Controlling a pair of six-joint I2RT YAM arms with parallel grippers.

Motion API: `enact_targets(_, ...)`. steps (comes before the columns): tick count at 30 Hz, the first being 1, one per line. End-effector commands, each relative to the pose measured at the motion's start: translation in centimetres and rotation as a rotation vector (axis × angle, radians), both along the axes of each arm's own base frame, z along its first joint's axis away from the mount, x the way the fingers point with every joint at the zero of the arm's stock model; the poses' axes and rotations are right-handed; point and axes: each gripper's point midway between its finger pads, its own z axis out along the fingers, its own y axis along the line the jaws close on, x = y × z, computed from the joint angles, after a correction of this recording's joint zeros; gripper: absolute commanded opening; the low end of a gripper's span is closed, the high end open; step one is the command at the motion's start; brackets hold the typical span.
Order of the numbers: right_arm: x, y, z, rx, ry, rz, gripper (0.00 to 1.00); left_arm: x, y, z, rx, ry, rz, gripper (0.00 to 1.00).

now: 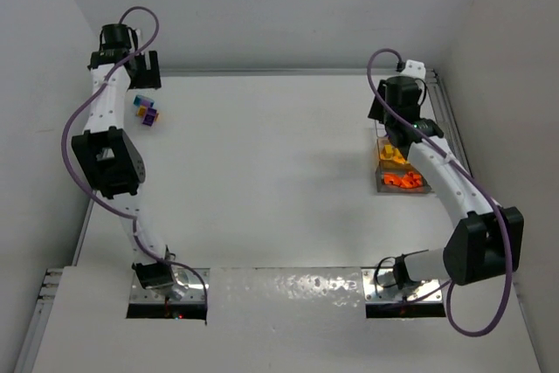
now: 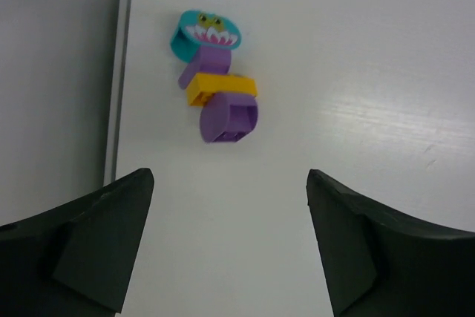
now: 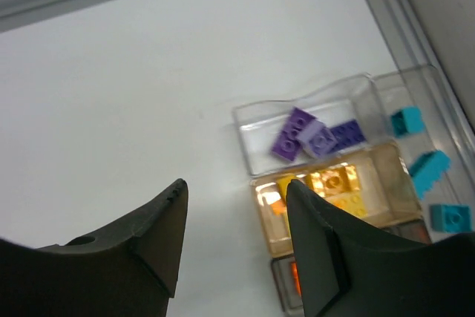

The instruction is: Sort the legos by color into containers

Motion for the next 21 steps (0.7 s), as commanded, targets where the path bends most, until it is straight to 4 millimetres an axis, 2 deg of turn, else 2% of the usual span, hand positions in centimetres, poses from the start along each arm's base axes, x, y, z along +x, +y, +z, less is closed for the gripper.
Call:
enact_targets(1,0.8,3.0,3.1,0.017,-0.116,0.098,0.55,3.8,0.1,2.1,0.002,-0.124,0.033,0.83)
enact_targets(2,0.7,3.4,3.0,0.02,-0.115,0.113,0.55,4.4,0.7,0.6,0.006,-0.101,0.046,0.84)
enact_targets(4,0.4,4.6,2.7,0.026,-0.107,0.152,0.55,5.4,1.3,0.5,0.035,-0.114,0.046,0.89)
enact_targets(7,-0.1,4.8,1.2,0.015,-0.076,0.165,0.56,6.6,2.3,-2.6,0.058,-0.077,0.066,0.92)
enact_targets(10,-0.3,4.8,0.4,0.015,-0.06,0.168,0.56,7.8,3.4,-3.8,0.091,-0.096,0.103,0.93)
enact_targets(14,-0.4,5.4,-0.3,0.027,-0.038,0.195,0.56,9.2,5.0,-4.1,0.13,-0.142,0.153,0.97)
enact_targets(18,-0.3,5.5,-0.6,0.032,-0.019,0.197,0.57,9.4,6.9,-5.7,0.205,-0.125,0.213,1.0)
enact_targets(19,-0.3,5.6,-0.7,0.036,-0.015,0.196,0.57,9.3,7.1,-7.2,0.215,-0.094,0.219,1.0)
enact_targets(21,-0.3,5.6,-0.7,0.04,-0.016,0.194,0.57,8.7,7.5,-8.9,0.22,-0.049,0.222,1.0)
